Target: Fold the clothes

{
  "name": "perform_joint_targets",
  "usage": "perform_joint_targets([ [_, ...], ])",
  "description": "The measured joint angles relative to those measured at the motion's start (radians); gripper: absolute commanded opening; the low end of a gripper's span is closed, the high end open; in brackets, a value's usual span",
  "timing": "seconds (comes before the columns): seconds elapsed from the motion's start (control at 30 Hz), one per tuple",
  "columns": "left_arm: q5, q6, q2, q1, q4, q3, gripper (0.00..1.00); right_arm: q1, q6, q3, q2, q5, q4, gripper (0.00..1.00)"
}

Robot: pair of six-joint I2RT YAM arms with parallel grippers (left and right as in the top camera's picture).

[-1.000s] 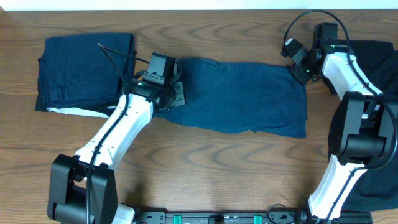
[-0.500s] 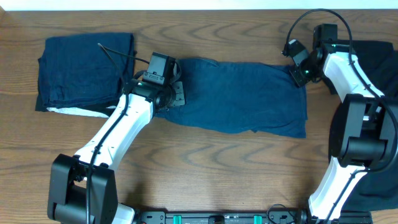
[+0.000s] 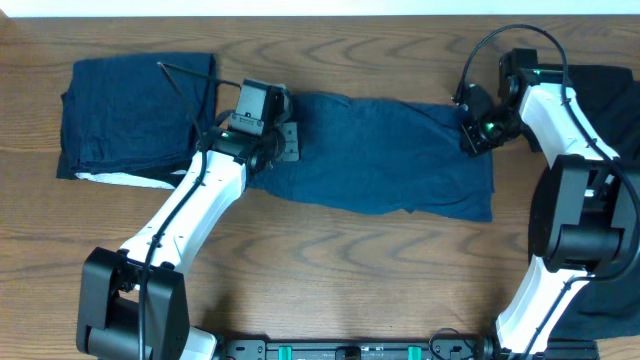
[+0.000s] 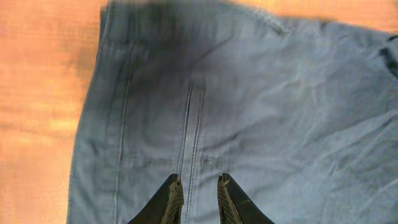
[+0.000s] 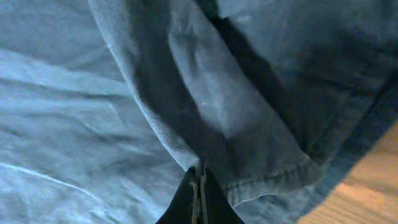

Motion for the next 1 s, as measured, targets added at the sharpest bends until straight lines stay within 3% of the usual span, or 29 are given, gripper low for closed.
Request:
perform_joint_targets([
  [0.33,0.001,0.188,0.003,0.095,0.127,0.000,0.22,0.052,0.065,0.000,0.000,-0.011,0.006,0.01],
  [0.6,0.093,0.229,0.120,0.190,0.291,0.000,0.23,0.058,0.073,0.000,0.000,-0.006,0.010,0.01],
  [0.63,0.103,0.234,0.144,0.192,0.311,0.000,0.38,0.058,0.073,-0.001,0.000,-0.002,0.011,0.01],
  [0.7,0.116,0.245,0.187,0.191,0.348,0.000,0.49,0.058,0.073,-0.004,0.000,0.005,0.018,0.01],
  [0.87,0.134,0.244,0.238,0.190,0.421,-0.001,0.57,0.058,0.074,-0.012,0.000,0.016,0.028,0.01],
  [1.0,0.137,0.254,0.243,0.190,0.463,-0.001,0.57,0.058,0.074,-0.012,0.000,0.017,0.029,0.01],
])
